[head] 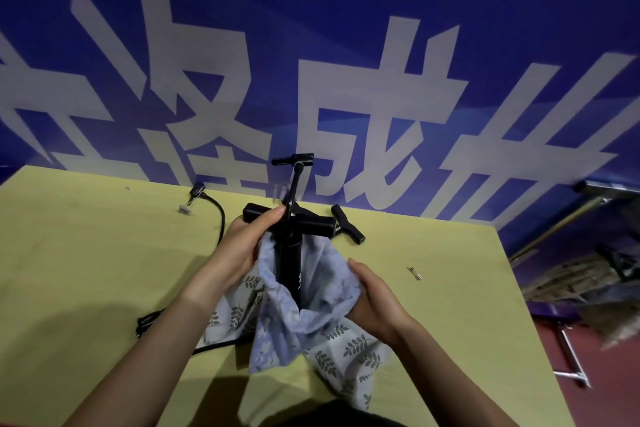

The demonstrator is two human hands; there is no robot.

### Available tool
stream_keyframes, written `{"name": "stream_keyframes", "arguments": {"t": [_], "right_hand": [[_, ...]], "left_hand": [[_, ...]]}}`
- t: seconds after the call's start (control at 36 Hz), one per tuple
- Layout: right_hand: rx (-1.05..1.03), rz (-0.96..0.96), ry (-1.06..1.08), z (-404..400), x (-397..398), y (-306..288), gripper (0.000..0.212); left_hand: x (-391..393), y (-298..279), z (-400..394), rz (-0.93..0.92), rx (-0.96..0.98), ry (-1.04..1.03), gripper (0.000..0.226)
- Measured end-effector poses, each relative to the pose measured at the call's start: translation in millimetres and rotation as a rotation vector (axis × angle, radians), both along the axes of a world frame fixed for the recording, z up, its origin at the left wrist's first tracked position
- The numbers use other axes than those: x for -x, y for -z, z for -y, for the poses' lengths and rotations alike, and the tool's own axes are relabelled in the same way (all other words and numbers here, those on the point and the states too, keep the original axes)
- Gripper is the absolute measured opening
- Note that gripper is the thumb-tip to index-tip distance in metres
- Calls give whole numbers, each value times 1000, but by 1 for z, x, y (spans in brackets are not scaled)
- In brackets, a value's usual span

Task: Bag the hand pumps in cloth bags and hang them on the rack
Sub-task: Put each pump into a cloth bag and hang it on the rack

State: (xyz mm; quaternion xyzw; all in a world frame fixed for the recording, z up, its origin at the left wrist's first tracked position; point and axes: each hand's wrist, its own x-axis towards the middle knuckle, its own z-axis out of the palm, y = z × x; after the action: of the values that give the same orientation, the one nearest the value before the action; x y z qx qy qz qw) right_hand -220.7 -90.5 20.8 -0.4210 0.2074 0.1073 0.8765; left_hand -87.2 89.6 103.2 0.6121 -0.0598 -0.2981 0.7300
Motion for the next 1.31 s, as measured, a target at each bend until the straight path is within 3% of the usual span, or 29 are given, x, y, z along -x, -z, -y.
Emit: {"name": "stream_keyframes", "arguments": {"t": [0.06,0.19,0.28,0.42,0.53,0.58,0.64,0.75,0.81,0.83,0.92,1.0,1.08,1.17,1.22,1.25,1.31], "right_hand": [[56,-12,-17,2,1,-2,40],[809,49,-290,-2,2,-11,29],[886,84,-285,-1,-1,-14,35],[867,52,-111,14,3,-14,28],[859,9,-52,23,9,-20,29],[837,-8,-13,23,12,-29,27],[707,8,52,24,14,-40,22],[172,111,161,20,15,-74,23],[114,140,208,15,14,-88,15],[166,146,243,12,13,-92,15],[579,192,348,7,13,-99,20],[549,253,434,3,15,-113,28],[605,251,420,-3,13,-120,20],[1101,199,359,-5,4,-109,18],[1493,172,230,0,-2,-99,26],[1616,179,145,3,-4,-94,29],[1642,192,46,9,-9,-90,30]], "left_hand": [[-1,1,-1,17,-6,15,31],[-2,4,0,36,-20,46,22],[-4,6,-1,26,-25,9,27],[-7,7,-2,70,-72,0,30],[-5,7,0,117,-99,74,56],[-1,7,3,134,-106,107,57],[3,5,7,142,-115,118,54],[7,1,15,160,-146,113,49],[8,-1,18,172,-161,132,41],[9,-2,19,173,-169,141,36],[11,-2,22,161,-187,137,22],[12,-3,23,176,-198,117,19],[12,-3,24,181,-211,124,21],[15,-2,28,196,-218,153,30],[18,-1,31,251,-236,194,18],[19,0,33,284,-257,213,15],[19,2,32,294,-279,243,17]]}}
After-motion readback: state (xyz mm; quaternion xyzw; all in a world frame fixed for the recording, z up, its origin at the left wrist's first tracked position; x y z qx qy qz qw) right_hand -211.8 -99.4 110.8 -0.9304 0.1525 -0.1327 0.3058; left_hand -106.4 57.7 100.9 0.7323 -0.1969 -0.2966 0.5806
